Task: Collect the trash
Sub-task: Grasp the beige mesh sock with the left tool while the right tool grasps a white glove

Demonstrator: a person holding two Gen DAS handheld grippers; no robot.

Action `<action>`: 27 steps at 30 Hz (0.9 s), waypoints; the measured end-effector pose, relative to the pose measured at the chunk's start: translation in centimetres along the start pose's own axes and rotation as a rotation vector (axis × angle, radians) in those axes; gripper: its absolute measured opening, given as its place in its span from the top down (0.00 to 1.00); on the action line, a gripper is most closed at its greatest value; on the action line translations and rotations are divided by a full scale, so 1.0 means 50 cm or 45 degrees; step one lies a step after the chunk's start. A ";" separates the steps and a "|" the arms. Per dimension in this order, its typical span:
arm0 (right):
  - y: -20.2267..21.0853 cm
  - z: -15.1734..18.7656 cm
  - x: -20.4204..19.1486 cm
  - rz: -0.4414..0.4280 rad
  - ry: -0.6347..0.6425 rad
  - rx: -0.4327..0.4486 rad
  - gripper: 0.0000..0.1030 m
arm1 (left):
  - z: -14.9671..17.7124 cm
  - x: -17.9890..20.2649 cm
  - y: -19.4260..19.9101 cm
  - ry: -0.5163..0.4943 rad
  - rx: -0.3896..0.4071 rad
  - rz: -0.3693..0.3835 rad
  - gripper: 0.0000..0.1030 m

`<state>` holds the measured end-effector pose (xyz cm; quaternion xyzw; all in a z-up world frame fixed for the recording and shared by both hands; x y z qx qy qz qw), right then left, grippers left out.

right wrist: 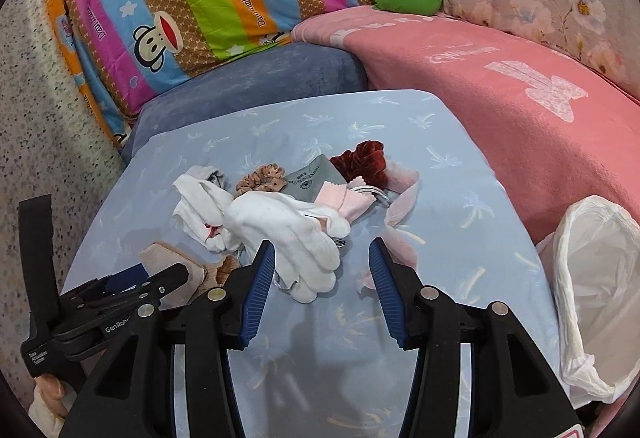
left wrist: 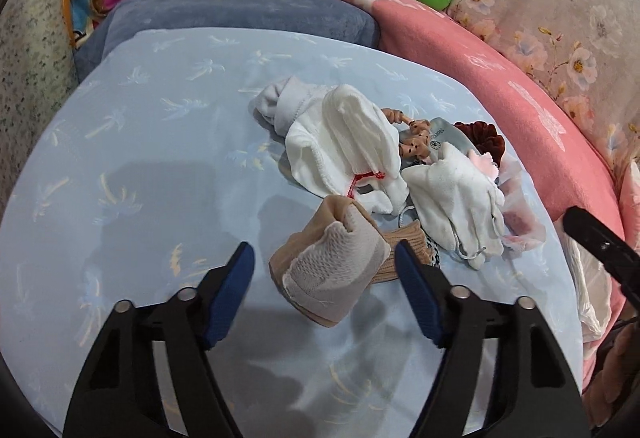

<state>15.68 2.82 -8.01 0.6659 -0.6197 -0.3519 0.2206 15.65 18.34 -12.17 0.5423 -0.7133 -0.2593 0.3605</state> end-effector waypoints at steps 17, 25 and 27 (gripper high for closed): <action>-0.147 -0.016 -0.078 -0.010 0.080 -0.091 0.53 | -0.028 0.002 0.029 0.001 0.048 0.076 0.82; -0.162 -0.009 -0.068 -0.028 0.059 -0.128 0.89 | -0.038 0.004 0.026 -0.005 0.055 0.046 0.82; -0.148 -0.015 -0.067 -0.035 0.053 -0.108 0.91 | -0.042 0.010 0.029 -0.008 0.058 0.040 0.82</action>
Point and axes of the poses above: each gripper's, at about its wrist camera, not at the fingertips, and y roughly against the way its jaws point, x to its right, z to its underside, the point moved 6 cm from there along -y, roughly the way its jaws point, and after that the axes turned 6 degrees about -y, right-handed, at the moved point
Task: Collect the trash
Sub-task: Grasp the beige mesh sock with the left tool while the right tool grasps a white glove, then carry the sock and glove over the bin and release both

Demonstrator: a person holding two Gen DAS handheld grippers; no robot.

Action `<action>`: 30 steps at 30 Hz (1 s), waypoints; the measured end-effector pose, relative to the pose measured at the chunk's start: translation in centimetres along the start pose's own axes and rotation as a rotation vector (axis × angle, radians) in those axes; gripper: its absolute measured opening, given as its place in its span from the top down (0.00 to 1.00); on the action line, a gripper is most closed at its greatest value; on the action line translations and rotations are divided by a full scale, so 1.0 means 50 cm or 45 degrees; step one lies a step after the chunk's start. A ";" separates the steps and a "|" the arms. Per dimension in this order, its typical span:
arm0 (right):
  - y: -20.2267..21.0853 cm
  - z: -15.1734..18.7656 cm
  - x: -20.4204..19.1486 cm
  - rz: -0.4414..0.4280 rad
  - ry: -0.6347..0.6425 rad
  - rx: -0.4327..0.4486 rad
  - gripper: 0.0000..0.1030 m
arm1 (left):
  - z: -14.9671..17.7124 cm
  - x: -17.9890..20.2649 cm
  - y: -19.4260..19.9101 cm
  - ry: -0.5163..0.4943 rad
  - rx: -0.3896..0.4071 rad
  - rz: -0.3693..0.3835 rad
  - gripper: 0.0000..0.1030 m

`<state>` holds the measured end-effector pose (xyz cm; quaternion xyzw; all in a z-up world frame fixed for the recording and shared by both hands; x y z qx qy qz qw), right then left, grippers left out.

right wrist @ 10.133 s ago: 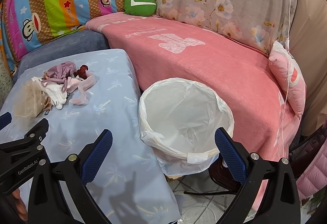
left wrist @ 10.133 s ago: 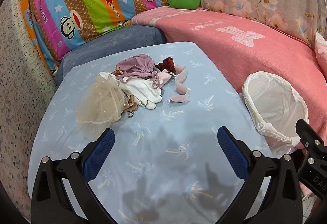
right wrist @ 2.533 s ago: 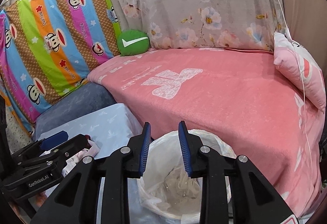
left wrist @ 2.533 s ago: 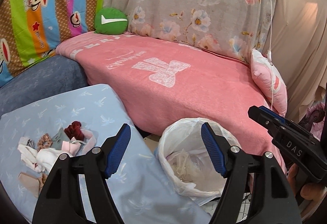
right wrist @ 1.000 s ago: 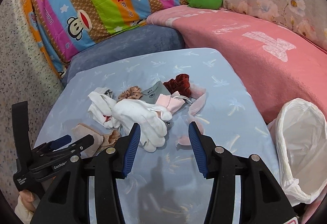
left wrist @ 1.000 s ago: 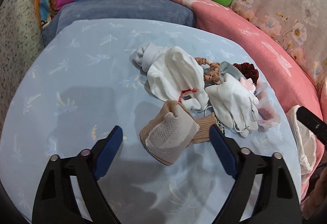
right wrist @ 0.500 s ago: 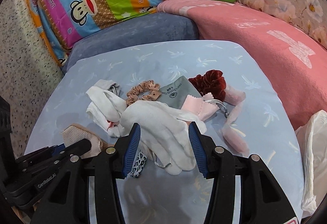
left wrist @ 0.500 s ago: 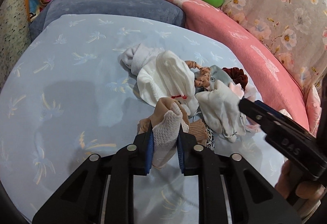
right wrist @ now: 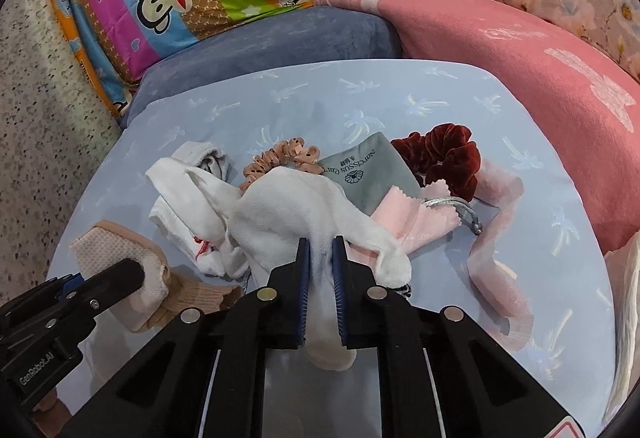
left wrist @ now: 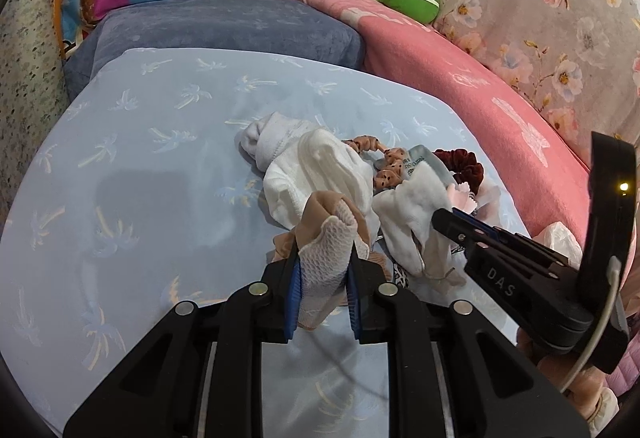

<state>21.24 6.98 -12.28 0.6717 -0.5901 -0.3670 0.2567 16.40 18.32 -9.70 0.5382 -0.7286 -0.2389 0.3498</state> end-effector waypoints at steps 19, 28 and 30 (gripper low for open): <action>0.331 -0.128 0.101 -0.058 -0.130 0.400 0.92 | -0.113 0.202 0.128 -0.197 0.236 0.091 0.82; 0.501 -0.143 0.247 0.016 -0.214 0.578 0.92 | -0.150 0.372 0.179 -0.344 0.343 0.221 0.82; 0.535 -0.139 0.291 0.044 -0.243 0.610 0.91 | -0.152 0.408 0.182 -0.376 0.351 0.246 0.82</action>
Point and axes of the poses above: each gripper's, at about its wrist camera, not at the fingertips, and y roughly against the way its jaws point, x to its right, z to its underside, the point moved 6 cm from there along -y, roughly the way its jaws point, and after that the axes turned 6 degrees about -y, right-handed, at the moved point
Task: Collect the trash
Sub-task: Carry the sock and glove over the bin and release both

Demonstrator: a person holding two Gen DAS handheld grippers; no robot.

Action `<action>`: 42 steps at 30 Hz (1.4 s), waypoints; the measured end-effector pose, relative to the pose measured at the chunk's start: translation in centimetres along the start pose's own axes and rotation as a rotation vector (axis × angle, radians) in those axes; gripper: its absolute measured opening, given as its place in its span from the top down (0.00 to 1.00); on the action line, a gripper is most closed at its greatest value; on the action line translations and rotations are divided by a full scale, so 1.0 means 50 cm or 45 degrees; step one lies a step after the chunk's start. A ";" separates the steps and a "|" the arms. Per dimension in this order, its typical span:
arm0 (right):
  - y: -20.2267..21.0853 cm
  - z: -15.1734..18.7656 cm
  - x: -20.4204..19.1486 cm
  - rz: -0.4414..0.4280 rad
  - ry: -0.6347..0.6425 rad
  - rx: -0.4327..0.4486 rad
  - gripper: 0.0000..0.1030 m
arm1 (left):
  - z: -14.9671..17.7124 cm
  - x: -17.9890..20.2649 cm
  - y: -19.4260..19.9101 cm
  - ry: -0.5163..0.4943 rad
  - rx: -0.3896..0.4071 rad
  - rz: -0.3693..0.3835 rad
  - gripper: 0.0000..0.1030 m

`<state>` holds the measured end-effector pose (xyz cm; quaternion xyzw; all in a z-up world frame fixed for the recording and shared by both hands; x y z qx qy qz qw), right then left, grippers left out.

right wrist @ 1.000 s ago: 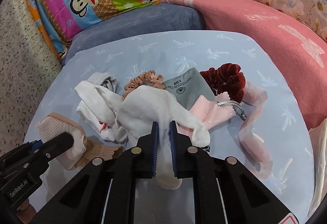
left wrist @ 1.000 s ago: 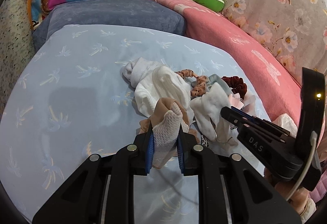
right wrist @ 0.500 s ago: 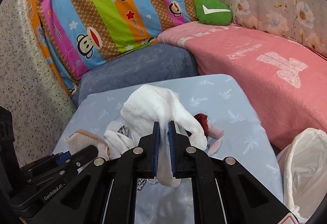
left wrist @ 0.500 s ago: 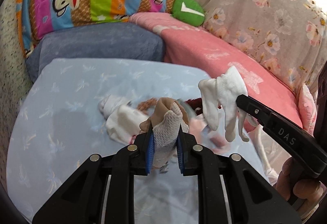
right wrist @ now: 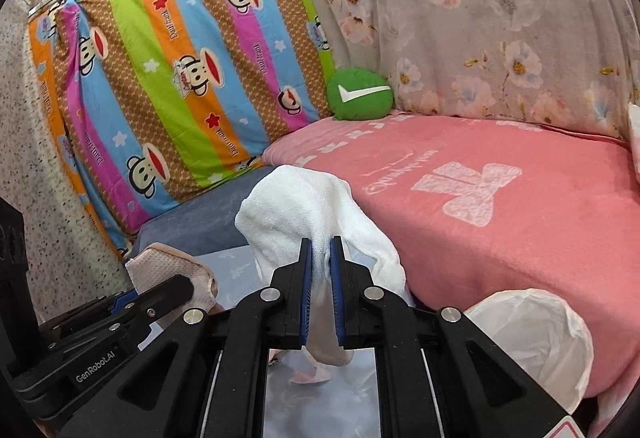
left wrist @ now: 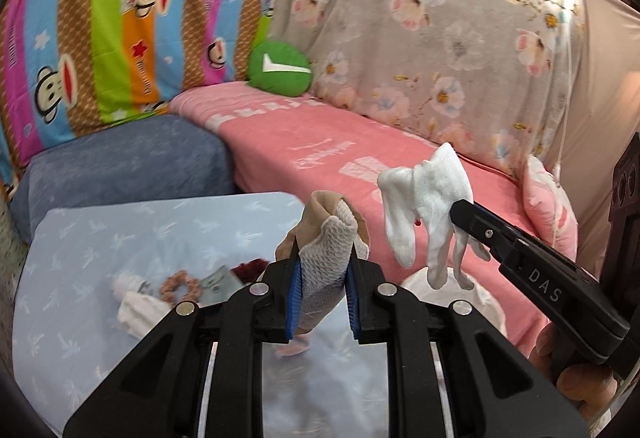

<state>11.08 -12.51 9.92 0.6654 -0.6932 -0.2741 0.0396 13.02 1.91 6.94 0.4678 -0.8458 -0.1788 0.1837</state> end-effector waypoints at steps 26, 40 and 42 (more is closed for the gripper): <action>0.118 -0.005 0.368 0.275 -0.199 0.050 0.90 | 0.009 0.312 -0.107 -0.238 -0.106 0.222 0.82; 0.100 0.037 0.441 0.327 -0.260 0.000 0.83 | 0.046 0.373 -0.173 -0.271 -0.171 0.206 0.37; 0.102 0.038 0.443 0.330 -0.261 0.003 0.80 | 0.048 0.374 -0.181 -0.270 -0.190 0.203 0.37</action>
Point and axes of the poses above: each gripper's, at about its wrist camera, not at the fingertips, and y roughly against the way its jaws point, x to its right, z to its underside, the point moved 6 cm from there along -y, roughly the way its jaws point, and after that the axes turned 6 degrees about -y, right-handed, at the moved point
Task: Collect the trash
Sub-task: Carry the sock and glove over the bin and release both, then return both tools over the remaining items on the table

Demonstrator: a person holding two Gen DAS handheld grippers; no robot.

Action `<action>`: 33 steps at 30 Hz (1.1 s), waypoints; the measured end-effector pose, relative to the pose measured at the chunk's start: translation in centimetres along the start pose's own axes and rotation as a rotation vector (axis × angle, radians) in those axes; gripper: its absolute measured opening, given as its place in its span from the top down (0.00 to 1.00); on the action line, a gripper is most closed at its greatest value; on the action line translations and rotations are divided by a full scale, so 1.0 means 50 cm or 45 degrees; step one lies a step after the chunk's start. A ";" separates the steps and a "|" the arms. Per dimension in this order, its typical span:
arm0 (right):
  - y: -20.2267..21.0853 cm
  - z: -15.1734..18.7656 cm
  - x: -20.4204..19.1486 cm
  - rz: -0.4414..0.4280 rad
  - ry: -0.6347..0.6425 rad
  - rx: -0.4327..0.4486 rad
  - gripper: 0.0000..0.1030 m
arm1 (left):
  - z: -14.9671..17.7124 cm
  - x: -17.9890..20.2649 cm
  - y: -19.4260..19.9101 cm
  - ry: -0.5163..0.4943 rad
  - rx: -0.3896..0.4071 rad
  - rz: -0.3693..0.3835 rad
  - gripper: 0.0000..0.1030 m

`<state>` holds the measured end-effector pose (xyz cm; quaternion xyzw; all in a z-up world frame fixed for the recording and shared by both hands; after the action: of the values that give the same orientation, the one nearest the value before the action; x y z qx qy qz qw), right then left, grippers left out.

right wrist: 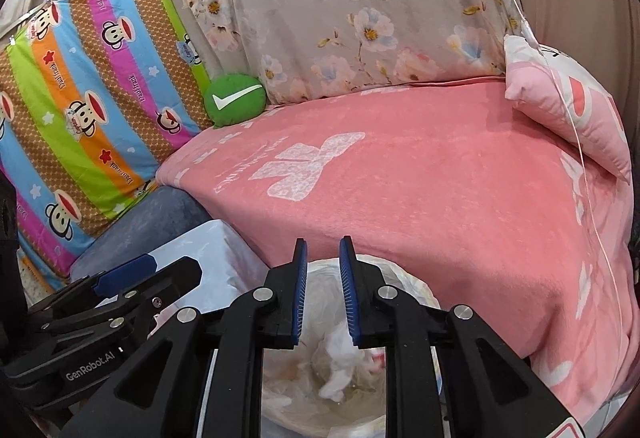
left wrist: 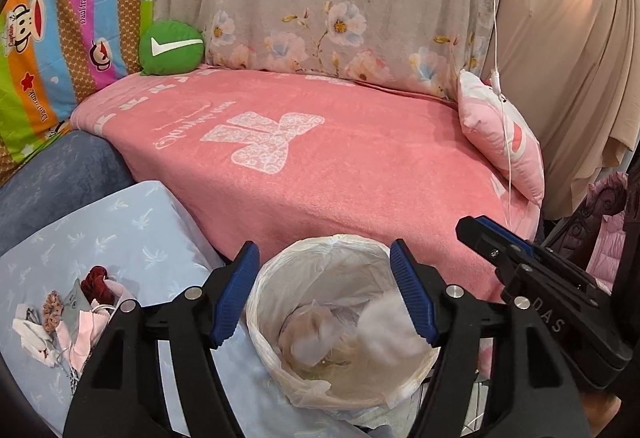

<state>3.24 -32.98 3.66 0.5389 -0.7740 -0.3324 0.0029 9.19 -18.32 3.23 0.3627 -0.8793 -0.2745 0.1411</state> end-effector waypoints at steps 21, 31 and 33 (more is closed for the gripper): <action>-0.017 0.061 -0.096 -0.063 0.085 -0.071 0.68 | 0.034 -0.075 0.017 0.098 -0.029 -0.060 0.37; -0.039 0.107 -0.174 -0.107 0.149 -0.131 0.67 | 0.081 -0.162 0.037 0.183 -0.065 -0.120 0.31; -0.047 0.121 -0.192 -0.115 0.160 -0.149 0.64 | 0.096 -0.186 0.043 0.203 -0.073 -0.144 0.31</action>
<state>7.00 -22.35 1.13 0.5922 -0.7264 -0.3422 0.0678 12.33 -8.56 0.16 0.4283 -0.8352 -0.2773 0.2051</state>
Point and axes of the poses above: each gripper's, at about its wrist camera, not at the fingertips, and y roughly against the way its jaws point, x to its right, z to its underside, the point moved 6 cm from there along -y, roughly the way its jaws point, and after that the axes turned 6 degrees about -y, right-handed, at the moved point
